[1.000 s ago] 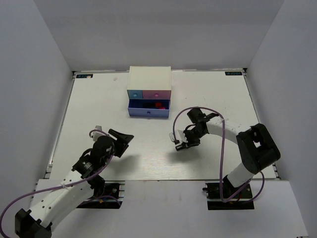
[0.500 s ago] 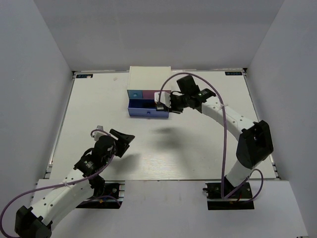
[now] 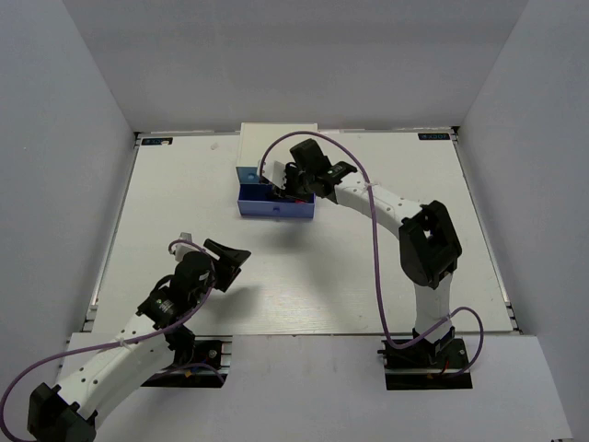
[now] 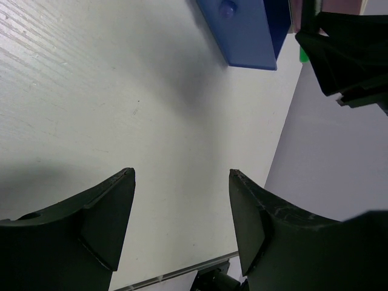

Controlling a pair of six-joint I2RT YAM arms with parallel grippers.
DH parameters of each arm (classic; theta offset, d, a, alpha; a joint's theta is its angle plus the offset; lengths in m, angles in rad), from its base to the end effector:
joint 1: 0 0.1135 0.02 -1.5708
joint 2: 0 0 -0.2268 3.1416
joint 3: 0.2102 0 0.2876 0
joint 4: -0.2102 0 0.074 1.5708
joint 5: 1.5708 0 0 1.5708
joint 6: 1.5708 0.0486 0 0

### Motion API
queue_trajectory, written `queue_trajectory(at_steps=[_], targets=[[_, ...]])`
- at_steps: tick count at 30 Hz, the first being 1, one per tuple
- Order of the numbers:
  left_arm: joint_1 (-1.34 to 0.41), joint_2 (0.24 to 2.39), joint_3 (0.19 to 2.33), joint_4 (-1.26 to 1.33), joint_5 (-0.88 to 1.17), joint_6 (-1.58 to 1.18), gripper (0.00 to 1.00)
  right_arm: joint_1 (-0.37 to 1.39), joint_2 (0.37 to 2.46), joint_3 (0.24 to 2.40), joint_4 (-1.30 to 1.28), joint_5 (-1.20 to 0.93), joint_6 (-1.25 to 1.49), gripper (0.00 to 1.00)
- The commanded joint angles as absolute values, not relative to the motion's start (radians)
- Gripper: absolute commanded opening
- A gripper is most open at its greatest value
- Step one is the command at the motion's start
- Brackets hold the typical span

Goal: Sort the stationery into containers
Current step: Place the stationery into the container

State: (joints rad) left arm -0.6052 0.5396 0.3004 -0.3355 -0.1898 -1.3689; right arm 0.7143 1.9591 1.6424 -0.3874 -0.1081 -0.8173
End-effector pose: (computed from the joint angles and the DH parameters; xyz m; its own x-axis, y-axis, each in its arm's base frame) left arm 0.1821 -0.1148 0.1555 -0.5094 -0.8175 -0.2688 -0.3520 0.4830 -0.8017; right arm 0.3631 0.3217 0.2137 0.1856 -0.7987 -0.5724 -0.8448 0.1678 -0.5081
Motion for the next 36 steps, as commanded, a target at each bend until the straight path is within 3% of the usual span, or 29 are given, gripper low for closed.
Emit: queue_trajectory(at_steps=[1,5,10,20,21,23,25,26,31,36], targets=[[-0.609,0.529,0.291,-0.331,-0.181,-1.356,0.73,0.721,1.98,1.695,-0.322,-0.003,-0.788,0.13],[-0.609,0.529,0.291,-0.331,-0.181,-1.356,0.73,0.727,2.003,1.681,-0.293,0.061,-0.793,0.2],[-0.609,0.538,0.291,-0.322,-0.163,-1.356,0.73,0.726,2.002,1.669,-0.305,0.054,-0.804,0.42],[-0.609,0.566,0.282,-0.291,-0.153,-1.356,0.73,0.726,1.947,1.637,-0.337,-0.034,-0.795,0.48],[-0.609,0.577,0.282,-0.291,-0.153,-1.356,0.73,0.723,1.944,1.638,-0.339,-0.04,-0.792,0.44],[-0.609,0.577,0.291,-0.291,-0.153,-1.356,0.73,0.721,1.925,1.638,-0.357,-0.086,-0.782,0.27],[-0.609,0.577,0.291,-0.291,-0.144,-1.356,0.73,0.716,1.904,1.638,-0.391,-0.191,-0.79,0.03],[-0.609,0.577,0.291,-0.291,-0.144,-1.356,0.73,0.719,1.899,1.634,-0.406,-0.21,-0.817,0.0],[-0.609,0.577,0.291,-0.291,-0.144,-1.356,0.73,0.719,1.874,1.589,-0.509,-0.429,-0.928,0.0],[-0.609,0.577,0.291,-0.301,-0.144,-1.347,0.73,0.729,1.937,1.6,-0.548,-0.405,-0.965,0.0]])
